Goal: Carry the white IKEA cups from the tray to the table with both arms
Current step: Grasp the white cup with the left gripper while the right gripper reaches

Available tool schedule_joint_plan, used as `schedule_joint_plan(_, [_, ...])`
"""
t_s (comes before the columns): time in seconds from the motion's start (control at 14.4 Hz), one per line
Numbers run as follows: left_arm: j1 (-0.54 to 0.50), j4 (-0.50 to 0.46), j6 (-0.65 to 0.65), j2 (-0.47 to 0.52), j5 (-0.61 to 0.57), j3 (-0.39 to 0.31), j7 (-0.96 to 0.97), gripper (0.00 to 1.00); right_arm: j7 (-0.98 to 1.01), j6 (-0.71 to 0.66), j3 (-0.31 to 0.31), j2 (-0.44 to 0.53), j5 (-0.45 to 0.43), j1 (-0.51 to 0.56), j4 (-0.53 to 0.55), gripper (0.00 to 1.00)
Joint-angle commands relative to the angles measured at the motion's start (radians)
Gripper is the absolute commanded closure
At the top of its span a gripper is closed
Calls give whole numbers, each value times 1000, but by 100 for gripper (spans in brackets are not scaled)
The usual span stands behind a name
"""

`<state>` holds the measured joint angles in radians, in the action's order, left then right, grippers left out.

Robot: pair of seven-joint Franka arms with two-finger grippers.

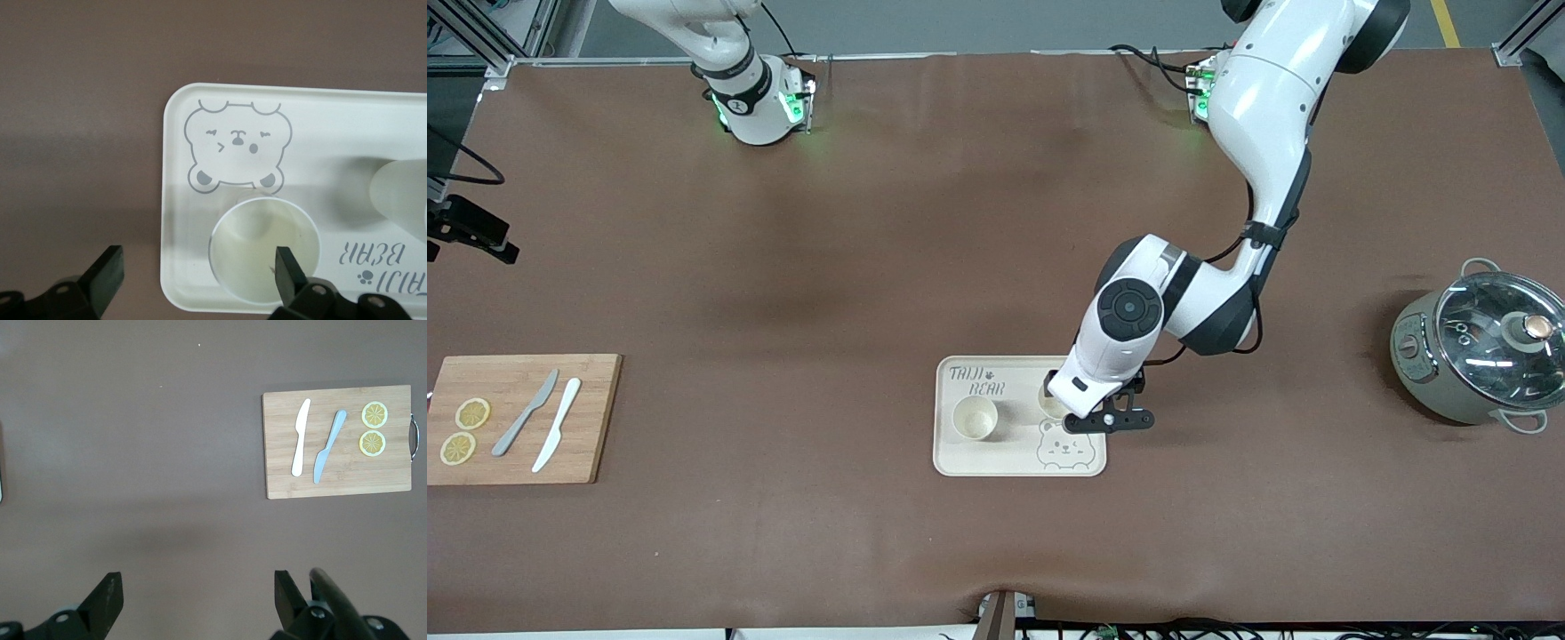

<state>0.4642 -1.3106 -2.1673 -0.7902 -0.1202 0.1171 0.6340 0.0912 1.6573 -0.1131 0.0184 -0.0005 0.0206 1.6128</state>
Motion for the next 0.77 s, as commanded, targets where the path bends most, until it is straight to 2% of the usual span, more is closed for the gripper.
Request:
schedule_joint_plan(0.0, [11,17,-38,-26,-25,-8,29,0,15,-17,13,-12,5,18,-21,0])
schedule_joint_plan(0.35, [19,17,-75,-58,-47,-8,33,0,4,-2,19,-58,50,1,-33,0])
schedule_joint_plan(0.56, [19,14,-75,-64,-48,-8,44,0,-83,-1,23,-147,71,-80,-102,0])
schedule_joint_plan(0.7, [21,8,-75,-64,-50,-8,46,0,-163,-1,23,-231,117,-146,-183,0])
